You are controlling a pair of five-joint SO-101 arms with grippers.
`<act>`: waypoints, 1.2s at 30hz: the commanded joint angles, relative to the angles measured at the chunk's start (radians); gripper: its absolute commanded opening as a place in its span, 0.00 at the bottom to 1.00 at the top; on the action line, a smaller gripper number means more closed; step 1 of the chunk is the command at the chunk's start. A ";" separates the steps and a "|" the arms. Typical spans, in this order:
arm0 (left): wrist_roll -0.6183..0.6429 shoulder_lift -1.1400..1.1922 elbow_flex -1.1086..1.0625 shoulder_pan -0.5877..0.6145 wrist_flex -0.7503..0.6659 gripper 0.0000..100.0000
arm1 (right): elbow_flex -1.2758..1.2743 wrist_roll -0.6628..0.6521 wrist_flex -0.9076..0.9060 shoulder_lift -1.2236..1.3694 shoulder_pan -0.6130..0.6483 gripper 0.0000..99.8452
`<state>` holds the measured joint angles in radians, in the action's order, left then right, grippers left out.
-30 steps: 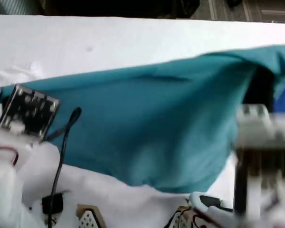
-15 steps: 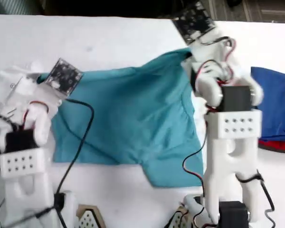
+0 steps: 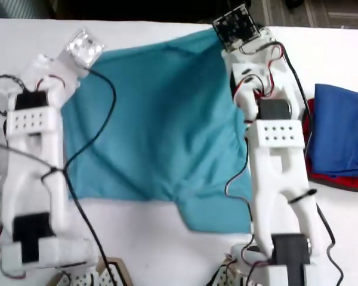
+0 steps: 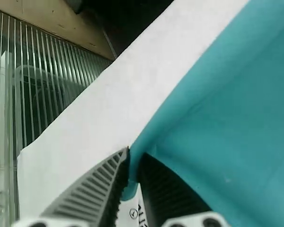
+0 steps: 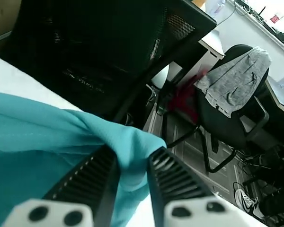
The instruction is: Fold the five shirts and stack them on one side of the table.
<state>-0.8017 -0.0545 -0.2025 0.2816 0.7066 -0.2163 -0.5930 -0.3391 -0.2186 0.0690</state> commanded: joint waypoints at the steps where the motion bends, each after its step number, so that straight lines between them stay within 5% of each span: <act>1: -0.005 0.087 0.135 -0.005 -0.018 0.02 | 0.130 0.006 0.036 0.053 -0.033 0.02; 7: -0.006 0.240 0.302 -0.007 -0.005 0.02 | 0.319 0.006 0.038 0.219 -0.048 0.02; 12: -0.006 0.291 0.416 -0.024 0.175 0.02 | 0.385 0.006 -0.008 0.277 -0.042 0.02; 23: -0.084 0.297 0.364 -0.059 0.545 0.02 | 0.385 0.000 -0.743 0.183 -0.035 0.02; 36: -0.170 0.297 0.157 -0.062 0.640 0.02 | 0.253 -0.002 -1.268 0.173 -0.035 0.02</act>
<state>-0.9689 0.2478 -0.0169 0.2294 1.3387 0.0783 -0.5930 -1.5451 0.0008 0.0476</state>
